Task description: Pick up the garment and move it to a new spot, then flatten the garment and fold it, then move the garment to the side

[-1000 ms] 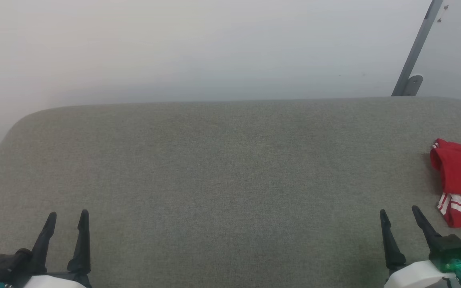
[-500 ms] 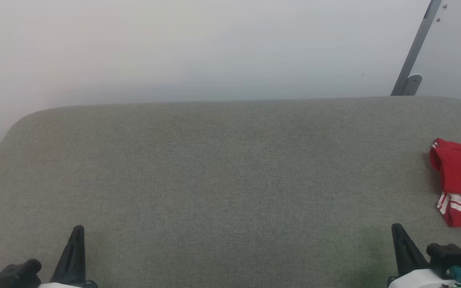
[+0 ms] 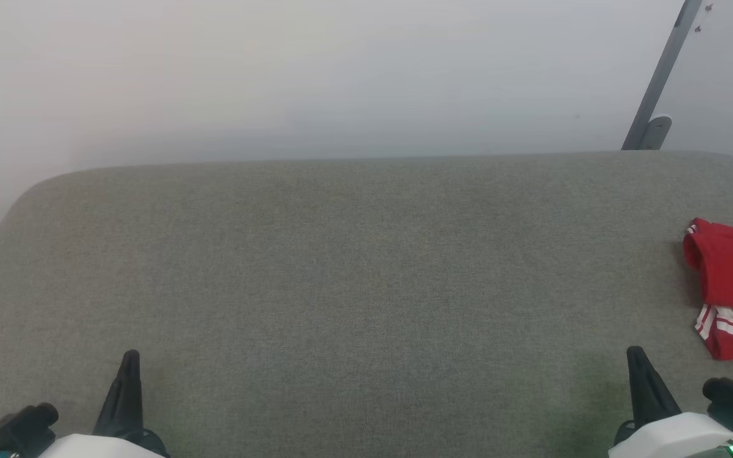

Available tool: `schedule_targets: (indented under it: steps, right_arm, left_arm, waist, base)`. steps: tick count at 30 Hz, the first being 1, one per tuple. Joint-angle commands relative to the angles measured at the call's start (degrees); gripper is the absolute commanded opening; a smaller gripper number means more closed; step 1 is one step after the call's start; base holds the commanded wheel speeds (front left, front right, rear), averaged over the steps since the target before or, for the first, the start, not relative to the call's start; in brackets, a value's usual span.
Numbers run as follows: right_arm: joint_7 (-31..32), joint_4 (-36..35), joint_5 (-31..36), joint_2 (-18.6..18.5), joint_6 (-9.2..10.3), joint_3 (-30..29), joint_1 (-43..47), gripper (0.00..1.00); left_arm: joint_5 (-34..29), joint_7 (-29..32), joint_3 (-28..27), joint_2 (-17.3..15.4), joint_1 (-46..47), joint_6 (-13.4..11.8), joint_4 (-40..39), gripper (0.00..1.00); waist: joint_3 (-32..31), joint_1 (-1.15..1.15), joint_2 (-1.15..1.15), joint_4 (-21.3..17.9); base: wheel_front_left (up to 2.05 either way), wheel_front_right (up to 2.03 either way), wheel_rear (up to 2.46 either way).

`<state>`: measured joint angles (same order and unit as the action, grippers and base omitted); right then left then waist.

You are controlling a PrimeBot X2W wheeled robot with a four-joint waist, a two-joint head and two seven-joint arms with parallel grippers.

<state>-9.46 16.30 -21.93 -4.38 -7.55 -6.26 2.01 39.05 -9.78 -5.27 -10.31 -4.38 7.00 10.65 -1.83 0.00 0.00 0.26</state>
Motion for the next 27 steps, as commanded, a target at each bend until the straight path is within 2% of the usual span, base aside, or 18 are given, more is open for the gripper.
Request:
schedule_targets:
  steps: [1, 27]
  right_arm:
    - [0.5, -1.3, -3.0, -0.1, 0.02, -0.1, -1.9, 0.0]
    - [5.7, -1.7, -25.7, 0.4, 0.04, -0.2, -4.2, 0.0]
  left_arm:
    - [2.3, 0.7, -0.5, -0.2, 1.8, 0.1, -0.6, 0.0]
    - [19.5, 6.0, -0.8, 2.4, 4.9, 0.3, 0.7, 0.0]
  waist:
    - [0.0, 0.0, 0.0, 0.0]
    - [0.5, 0.0, 0.0, -0.1]
  base:
    - [0.0, 0.0, 0.0]
    - [0.0, 0.0, 0.0]
